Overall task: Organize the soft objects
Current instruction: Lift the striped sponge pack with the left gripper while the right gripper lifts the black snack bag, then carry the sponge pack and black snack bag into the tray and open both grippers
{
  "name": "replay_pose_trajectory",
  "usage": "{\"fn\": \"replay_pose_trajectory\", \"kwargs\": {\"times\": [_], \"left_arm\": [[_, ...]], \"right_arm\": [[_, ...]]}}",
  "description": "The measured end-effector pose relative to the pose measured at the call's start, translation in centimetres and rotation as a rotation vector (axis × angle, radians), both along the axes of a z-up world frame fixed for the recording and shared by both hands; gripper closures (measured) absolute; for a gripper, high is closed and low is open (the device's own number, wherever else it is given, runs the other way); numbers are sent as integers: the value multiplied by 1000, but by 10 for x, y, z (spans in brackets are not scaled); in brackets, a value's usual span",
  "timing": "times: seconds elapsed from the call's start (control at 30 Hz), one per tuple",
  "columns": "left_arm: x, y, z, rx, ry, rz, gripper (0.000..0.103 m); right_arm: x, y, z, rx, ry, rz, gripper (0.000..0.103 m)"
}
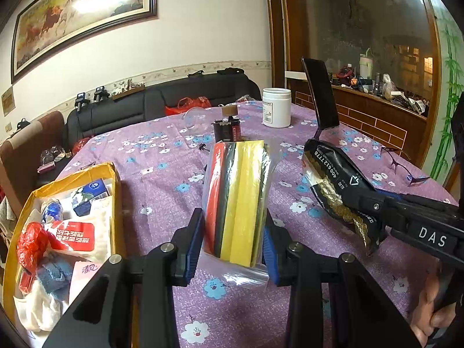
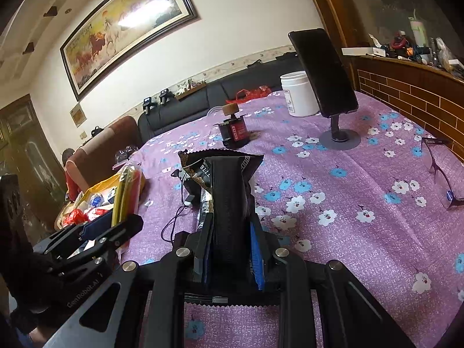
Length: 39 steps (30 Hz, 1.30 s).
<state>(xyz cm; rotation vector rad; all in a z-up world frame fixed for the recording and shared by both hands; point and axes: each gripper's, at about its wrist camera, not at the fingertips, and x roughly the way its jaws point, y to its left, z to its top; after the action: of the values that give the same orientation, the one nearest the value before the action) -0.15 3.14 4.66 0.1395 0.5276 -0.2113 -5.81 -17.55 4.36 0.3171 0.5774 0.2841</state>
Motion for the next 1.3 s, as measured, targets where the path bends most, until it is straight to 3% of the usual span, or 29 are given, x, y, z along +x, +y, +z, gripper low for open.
{"fn": "replay_pose_trajectory", "kwargs": {"times": [0.3,0.7,1.03,1.3], "left_arm": [[-5,3,6,-8,-32,10,67],[-19,20,29,-64,-53,16,67],[-36,65,51,-107,-67,75,67],[-50,131,53,-105,-68,228,67]], "right_arm": [[-2,9,2,-60,14,-39,79],[-14,41,24,-42,2,37,78],[-24,84,43,-52,-33,144,78],[-21,133,46,-48,-19,268,78]]}}
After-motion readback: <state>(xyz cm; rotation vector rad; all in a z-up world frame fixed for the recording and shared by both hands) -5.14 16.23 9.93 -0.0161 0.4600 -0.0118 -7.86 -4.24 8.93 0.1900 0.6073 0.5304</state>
